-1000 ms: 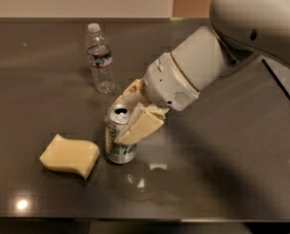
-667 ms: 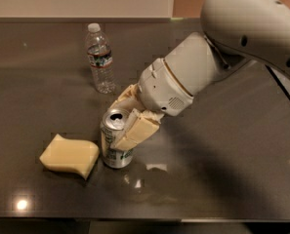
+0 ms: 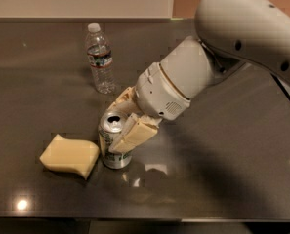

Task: Move 7up can near sponge

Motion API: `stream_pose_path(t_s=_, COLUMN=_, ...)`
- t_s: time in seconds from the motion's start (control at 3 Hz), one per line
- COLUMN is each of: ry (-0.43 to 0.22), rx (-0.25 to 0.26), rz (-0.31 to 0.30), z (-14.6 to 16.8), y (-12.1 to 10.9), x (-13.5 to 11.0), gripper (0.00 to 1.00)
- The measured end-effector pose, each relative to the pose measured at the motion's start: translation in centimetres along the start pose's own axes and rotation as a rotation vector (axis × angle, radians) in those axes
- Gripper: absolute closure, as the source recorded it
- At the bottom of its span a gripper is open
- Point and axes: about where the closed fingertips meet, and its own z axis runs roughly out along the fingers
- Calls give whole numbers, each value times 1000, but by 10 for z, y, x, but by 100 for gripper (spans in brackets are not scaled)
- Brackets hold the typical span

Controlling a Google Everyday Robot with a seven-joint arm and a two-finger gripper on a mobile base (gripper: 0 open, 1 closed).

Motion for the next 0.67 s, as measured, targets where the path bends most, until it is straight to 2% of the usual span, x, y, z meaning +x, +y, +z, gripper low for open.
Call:
stream_pose_path(t_s=0.33, ry=2, rx=-1, rz=-3, z=1, y=1, x=-2, gripper=0)
stream_pose_path(t_s=0.67, ry=2, rx=-1, rz=-4, z=1, y=1, x=-2, gripper=0)
